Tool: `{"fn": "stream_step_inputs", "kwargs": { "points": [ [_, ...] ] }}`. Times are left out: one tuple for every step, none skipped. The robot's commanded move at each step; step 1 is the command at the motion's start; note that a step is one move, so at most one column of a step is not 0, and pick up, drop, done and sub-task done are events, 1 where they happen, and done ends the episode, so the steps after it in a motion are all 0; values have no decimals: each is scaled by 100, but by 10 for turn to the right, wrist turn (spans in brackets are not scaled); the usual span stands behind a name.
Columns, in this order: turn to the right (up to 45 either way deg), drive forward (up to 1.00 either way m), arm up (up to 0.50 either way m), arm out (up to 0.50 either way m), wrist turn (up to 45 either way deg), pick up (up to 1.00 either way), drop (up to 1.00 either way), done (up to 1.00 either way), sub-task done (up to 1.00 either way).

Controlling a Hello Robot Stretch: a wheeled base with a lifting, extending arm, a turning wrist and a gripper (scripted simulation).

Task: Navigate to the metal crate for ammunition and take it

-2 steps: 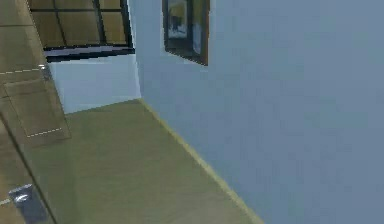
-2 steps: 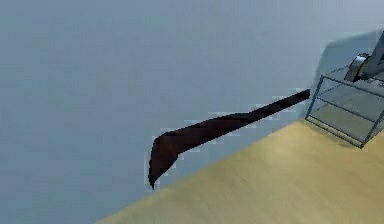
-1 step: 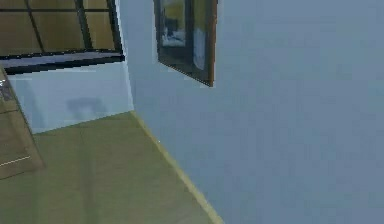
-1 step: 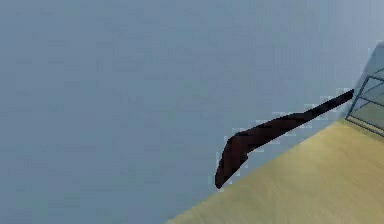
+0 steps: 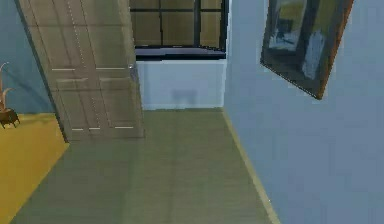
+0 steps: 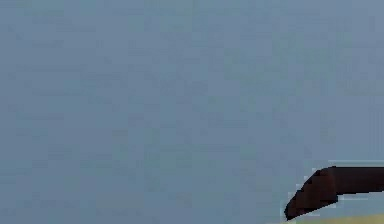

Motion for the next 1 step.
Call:
{"fn": "stream_step_inputs", "kwargs": {
  "points": [
    [0,75,0,0,0,0,0,0,0]
  ]
}}
